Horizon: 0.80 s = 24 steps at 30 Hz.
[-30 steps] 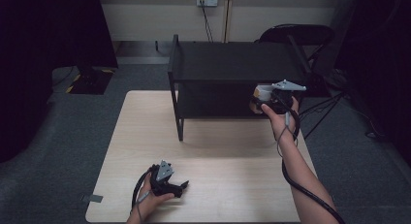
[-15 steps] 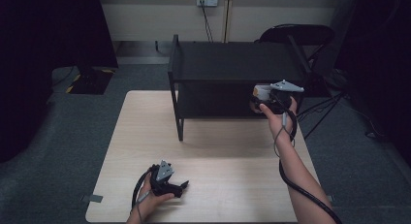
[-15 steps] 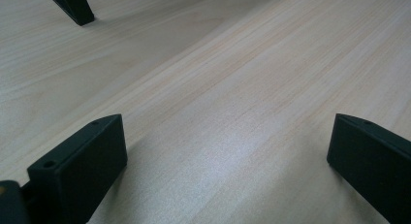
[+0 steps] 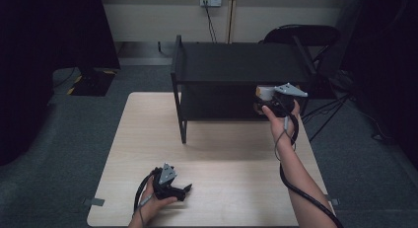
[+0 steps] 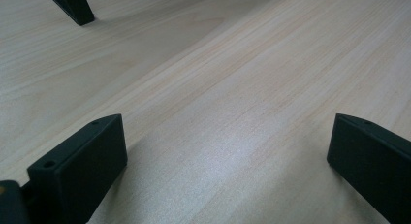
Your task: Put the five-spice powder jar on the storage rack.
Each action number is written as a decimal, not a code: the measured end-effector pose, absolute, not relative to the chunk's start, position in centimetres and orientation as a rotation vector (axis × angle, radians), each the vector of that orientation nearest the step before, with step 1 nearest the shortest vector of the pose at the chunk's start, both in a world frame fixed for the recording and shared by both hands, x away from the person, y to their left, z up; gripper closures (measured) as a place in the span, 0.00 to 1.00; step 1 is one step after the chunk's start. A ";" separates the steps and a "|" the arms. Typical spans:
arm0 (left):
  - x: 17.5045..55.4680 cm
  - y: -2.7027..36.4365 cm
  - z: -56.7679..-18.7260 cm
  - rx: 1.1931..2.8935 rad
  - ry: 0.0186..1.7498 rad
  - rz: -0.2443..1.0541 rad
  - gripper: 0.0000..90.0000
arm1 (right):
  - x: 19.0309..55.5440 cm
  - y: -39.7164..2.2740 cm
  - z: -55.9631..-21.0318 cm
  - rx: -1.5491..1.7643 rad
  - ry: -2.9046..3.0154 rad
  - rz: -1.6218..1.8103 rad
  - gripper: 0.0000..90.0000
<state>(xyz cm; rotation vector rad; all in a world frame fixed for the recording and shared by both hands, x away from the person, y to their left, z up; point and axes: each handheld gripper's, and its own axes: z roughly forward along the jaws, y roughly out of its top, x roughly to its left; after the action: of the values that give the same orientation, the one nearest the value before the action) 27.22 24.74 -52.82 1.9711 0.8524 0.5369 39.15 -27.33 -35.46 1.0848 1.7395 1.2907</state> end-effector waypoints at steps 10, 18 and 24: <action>27.2 24.7 -52.8 1.970 0.853 0.537 0.00 | 39.2 -27.9 -35.4 1.093 1.754 1.292 0.26; 27.2 24.7 -52.8 1.971 0.853 0.537 0.00 | 39.2 -28.9 -35.7 1.091 1.765 1.341 0.00; 27.2 24.7 -52.8 1.971 0.853 0.537 0.00 | 38.5 -29.3 -35.6 1.041 1.793 1.337 0.00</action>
<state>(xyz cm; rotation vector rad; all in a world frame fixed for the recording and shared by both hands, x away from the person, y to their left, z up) 27.22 24.74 -52.83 1.9708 0.8527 0.5368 38.50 -29.26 -35.57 1.0411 1.7934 1.3374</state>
